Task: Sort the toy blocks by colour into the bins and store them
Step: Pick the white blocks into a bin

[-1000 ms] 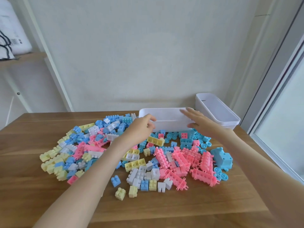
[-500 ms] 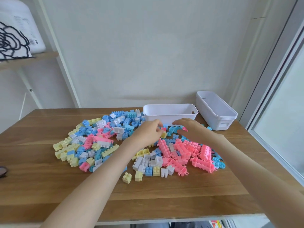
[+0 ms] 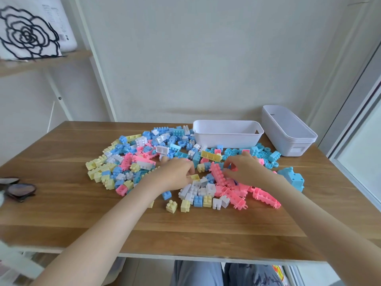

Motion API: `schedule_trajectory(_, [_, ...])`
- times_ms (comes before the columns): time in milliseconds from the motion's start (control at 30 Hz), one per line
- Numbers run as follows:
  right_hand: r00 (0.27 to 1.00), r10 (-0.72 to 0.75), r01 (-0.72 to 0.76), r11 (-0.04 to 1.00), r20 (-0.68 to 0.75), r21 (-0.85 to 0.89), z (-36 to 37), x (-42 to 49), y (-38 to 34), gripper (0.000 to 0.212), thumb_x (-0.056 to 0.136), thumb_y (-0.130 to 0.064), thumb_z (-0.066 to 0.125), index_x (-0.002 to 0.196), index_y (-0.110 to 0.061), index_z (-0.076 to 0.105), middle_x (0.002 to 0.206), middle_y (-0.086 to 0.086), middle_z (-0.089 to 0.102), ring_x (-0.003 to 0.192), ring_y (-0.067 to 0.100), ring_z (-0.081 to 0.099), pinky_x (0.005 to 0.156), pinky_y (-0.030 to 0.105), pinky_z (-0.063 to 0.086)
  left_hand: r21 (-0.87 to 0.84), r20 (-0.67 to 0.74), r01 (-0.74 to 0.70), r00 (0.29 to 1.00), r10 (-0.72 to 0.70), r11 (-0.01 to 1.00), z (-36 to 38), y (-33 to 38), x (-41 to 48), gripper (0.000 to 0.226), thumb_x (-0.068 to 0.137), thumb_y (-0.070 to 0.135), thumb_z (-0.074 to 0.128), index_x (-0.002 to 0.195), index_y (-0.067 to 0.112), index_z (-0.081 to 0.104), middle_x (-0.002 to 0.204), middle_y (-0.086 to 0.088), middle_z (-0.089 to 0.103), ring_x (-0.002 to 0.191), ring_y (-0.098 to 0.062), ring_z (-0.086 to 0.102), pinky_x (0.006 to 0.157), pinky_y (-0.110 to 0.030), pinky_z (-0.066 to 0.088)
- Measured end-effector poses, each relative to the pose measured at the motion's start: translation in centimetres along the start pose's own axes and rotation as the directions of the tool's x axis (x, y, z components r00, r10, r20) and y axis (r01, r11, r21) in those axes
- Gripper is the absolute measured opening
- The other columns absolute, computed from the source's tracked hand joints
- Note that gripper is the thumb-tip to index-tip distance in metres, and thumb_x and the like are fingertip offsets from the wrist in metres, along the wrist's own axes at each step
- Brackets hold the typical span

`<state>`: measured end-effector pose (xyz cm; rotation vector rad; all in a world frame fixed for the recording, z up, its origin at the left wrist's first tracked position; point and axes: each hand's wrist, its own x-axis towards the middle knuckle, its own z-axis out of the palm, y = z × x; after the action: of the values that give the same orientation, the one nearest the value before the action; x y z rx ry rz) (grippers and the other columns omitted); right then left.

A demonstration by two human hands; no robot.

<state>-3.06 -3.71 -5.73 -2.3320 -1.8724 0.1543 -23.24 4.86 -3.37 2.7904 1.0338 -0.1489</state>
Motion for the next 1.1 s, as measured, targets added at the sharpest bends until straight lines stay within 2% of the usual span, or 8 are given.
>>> schedule_trajectory(200, [0.997,0.041,-0.033,0.991,0.063,-0.128,-0.3,0.2,-1.3,0.026,0.095,-0.034,0.040,0.114,-0.025,0.055,0.096,0.000,0.056,0.096,0.018,0.036,0.089,0.038,0.026,-0.291,-0.015,-0.005,1.000,0.000,0.957,0.7,0.0,0.1,0.024,0.091,0.034,0.057,0.113,0.026,0.053,0.109,0.011,0.056,0.105,-0.009,0.054,0.101,-0.038,0.038])
schedule_trajectory(367, [0.996,0.083,-0.073,0.978,0.044,-0.194,-0.6,0.2,-2.4,0.023,0.091,-0.028,0.043,0.109,-0.018,0.052,0.097,0.003,0.050,0.101,0.022,0.037,0.096,0.042,0.025,-0.132,-0.052,-0.012,0.999,0.005,0.991,1.4,1.0,0.9,0.018,0.090,0.045,0.056,0.100,0.030,0.055,0.114,0.006,0.045,0.112,-0.014,0.044,0.100,-0.040,0.028])
schedule_trajectory(567, [0.986,0.163,-0.159,0.979,0.017,-0.130,-0.8,0.3,-2.4,0.015,0.087,-0.021,0.047,0.099,-0.011,0.049,0.104,0.006,0.051,0.110,0.026,0.040,0.099,0.044,0.029,0.145,-0.137,-0.079,0.986,0.099,0.986,2.0,1.7,1.3,0.032,0.098,0.039,0.039,0.115,0.022,0.060,0.147,0.005,0.037,0.130,-0.020,0.032,0.102,-0.042,0.020])
schedule_trajectory(733, [0.960,0.229,-0.230,0.973,-0.162,0.016,-0.8,0.9,-1.9,0.019,0.088,-0.011,0.044,0.103,-0.007,0.054,0.104,0.008,0.057,0.106,0.027,0.043,0.094,0.041,0.030,0.129,-0.231,-0.054,0.970,0.083,0.990,1.8,1.8,1.4,0.031,0.096,0.033,0.040,0.104,0.017,0.065,0.149,0.000,0.036,0.133,-0.020,0.031,0.107,-0.043,0.017])
schedule_trajectory(833, [0.949,0.245,-0.208,0.959,-0.198,0.191,-1.2,1.0,-1.5,0.007,0.088,-0.011,0.044,0.092,-0.009,0.049,0.089,0.008,0.055,0.091,0.028,0.047,0.085,0.037,0.032,0.061,-0.255,-0.035,0.966,0.049,0.998,1.2,1.6,1.8,0.028,0.096,0.030,0.040,0.105,0.017,0.063,0.143,-0.003,0.042,0.130,-0.022,0.036,0.105,-0.043,0.022])
schedule_trajectory(900, [0.958,0.220,-0.168,0.950,-0.184,0.262,-1.5,1.3,-1.3,0.003,0.089,-0.011,0.043,0.090,-0.012,0.045,0.084,0.005,0.054,0.082,0.026,0.047,0.081,0.036,0.034,-0.004,-0.278,-0.032,0.960,0.030,0.999,0.7,1.4,2.4,0.023,0.095,0.028,0.042,0.104,0.016,0.060,0.127,-0.002,0.051,0.119,-0.021,0.044,0.100,-0.040,0.030])
schedule_trajectory(1000, [0.968,0.185,-0.121,0.937,-0.172,0.327,-2.0,1.7,-0.9,0.014,0.092,-0.008,0.039,0.101,-0.008,0.050,0.085,0.005,0.055,0.080,0.025,0.050,0.075,0.034,0.041,-0.126,-0.303,-0.038,0.953,-0.002,0.991,0.0,1.3,3.3,0.021,0.096,0.029,0.046,0.102,0.013,0.059,0.110,-0.002,0.054,0.103,-0.019,0.050,0.088,-0.034,0.042])
schedule_trajectory(1100, [0.976,0.170,-0.101,0.910,-0.139,0.402,-2.5,2.3,-0.4,0.022,0.092,-0.005,0.035,0.106,-0.009,0.051,0.085,0.007,0.058,0.062,0.015,0.047,0.053,0.021,0.036,-0.194,-0.304,-0.051,0.952,-0.011,0.980,-0.9,1.4,4.5,0.021,0.096,0.030,0.048,0.101,0.013,0.060,0.103,-0.001,0.052,0.092,-0.015,0.049,0.075,-0.027,0.039])
